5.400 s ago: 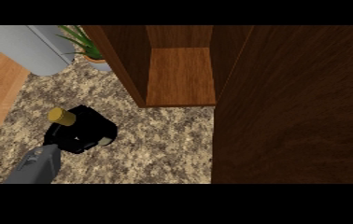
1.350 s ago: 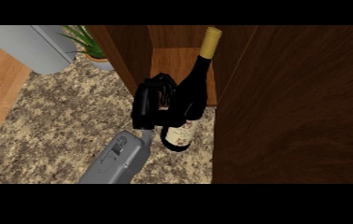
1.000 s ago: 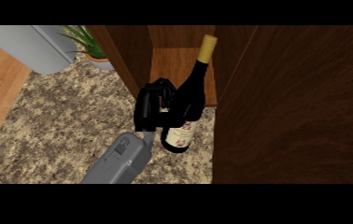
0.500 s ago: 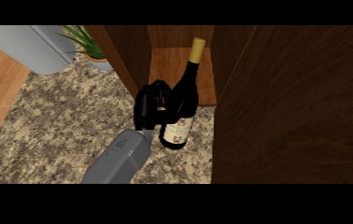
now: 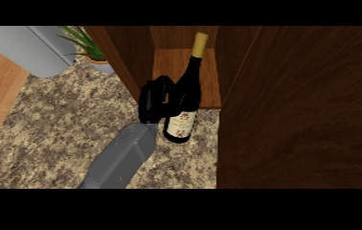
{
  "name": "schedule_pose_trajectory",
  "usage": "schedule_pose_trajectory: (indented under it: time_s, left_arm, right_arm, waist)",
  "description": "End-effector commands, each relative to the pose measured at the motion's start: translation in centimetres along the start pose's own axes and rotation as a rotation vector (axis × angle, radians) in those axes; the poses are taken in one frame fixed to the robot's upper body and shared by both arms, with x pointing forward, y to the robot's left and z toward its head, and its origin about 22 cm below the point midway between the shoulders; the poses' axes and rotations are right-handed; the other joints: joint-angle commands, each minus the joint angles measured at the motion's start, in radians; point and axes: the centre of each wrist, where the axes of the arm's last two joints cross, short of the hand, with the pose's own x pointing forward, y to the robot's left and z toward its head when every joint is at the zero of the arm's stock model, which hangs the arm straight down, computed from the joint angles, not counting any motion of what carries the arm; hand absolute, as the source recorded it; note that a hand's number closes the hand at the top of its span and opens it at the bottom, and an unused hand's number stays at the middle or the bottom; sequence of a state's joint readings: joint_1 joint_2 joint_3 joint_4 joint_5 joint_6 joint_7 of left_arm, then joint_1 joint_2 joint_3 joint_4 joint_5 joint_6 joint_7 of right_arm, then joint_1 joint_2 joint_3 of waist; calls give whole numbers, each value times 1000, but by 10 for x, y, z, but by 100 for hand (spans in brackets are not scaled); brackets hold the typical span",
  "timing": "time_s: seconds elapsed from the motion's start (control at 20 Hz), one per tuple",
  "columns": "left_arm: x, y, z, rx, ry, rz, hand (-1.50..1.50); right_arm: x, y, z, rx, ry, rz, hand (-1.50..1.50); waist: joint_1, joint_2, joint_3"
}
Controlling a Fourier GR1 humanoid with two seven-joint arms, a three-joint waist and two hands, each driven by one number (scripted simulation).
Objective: Pick up the wine, place it into the cabinet and close the cabinet
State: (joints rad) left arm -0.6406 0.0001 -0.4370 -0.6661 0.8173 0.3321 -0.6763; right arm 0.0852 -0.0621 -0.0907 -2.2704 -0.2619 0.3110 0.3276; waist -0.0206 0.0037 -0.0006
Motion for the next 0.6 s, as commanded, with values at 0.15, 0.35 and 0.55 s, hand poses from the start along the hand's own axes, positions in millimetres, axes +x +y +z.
schedule_pose_trajectory:
  time_s: [0.15,0.35,0.55]
  left_arm:
    - [2,-12,-8,-37,24,4,150]
    - [1,-8,-18,7,7,37,150]
    - [15,-10,-42,0,-10,47,150]
  right_arm:
    - [-14,10,-23,17,1,-16,-150]
    - [-5,3,3,35,-5,-37,-150]
    - [-13,-1,-7,33,-9,-15,-150]
  waist:
    - [1,1,0]
    - [-17,3,0]
    - [-15,5,0]
